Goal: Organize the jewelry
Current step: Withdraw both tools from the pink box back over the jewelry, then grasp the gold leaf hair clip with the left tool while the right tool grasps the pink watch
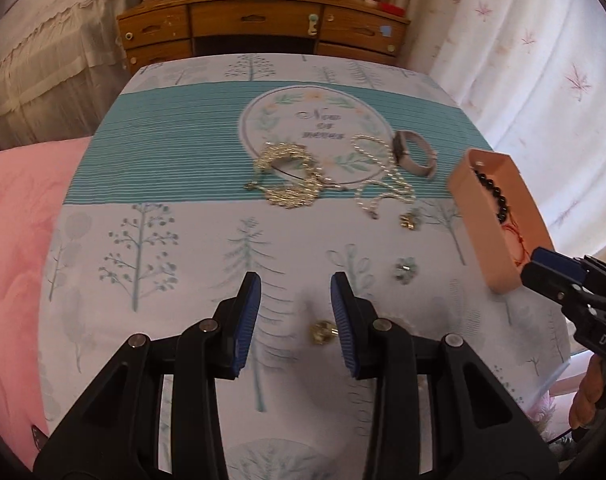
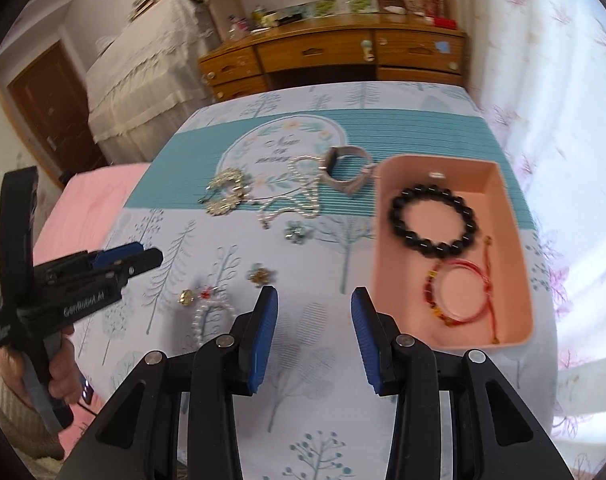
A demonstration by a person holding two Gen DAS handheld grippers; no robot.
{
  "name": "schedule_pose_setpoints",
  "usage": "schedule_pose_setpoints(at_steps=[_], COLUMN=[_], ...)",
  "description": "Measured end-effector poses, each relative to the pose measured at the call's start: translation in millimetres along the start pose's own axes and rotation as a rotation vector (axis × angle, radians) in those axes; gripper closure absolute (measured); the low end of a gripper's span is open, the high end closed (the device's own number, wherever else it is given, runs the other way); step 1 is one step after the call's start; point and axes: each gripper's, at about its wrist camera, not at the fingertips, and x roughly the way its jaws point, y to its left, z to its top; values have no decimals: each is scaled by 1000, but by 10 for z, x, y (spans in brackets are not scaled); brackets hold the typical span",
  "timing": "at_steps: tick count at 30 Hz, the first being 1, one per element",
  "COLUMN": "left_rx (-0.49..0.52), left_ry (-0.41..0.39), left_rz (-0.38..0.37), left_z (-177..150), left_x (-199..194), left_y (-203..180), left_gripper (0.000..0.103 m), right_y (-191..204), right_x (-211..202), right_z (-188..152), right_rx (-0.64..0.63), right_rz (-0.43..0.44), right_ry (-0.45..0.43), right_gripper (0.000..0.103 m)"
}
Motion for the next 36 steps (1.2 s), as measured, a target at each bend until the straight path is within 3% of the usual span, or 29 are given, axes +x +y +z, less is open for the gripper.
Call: schedule_pose_setpoints(at_steps=[4,8,11,16,23,36], left_rx=[10,32,55,183,272,387], left_ry=[26,66,96,128,159,208], left_rz=[-1,-10,0,5,-42,-89], left_z=[261,590,790,952,1126,1274], left_x=[134,366,538,869,1183,1507], left_y=[174,327,380,335,300,194], left_gripper=[70,52,52,52,52,52], right_y=[167,214,166,33,-99,-76], right_x=[116,229,347,583,1088,1871], right_z=[144,370,573,905,1338,1536], right_rx=[-44,-61,-56,-53,-60,-146], right_rz=[18,29,20,-13,-38,-103], right_ry=[25,30,37,60,139,270], right_gripper=[64,62,60,60,60,62])
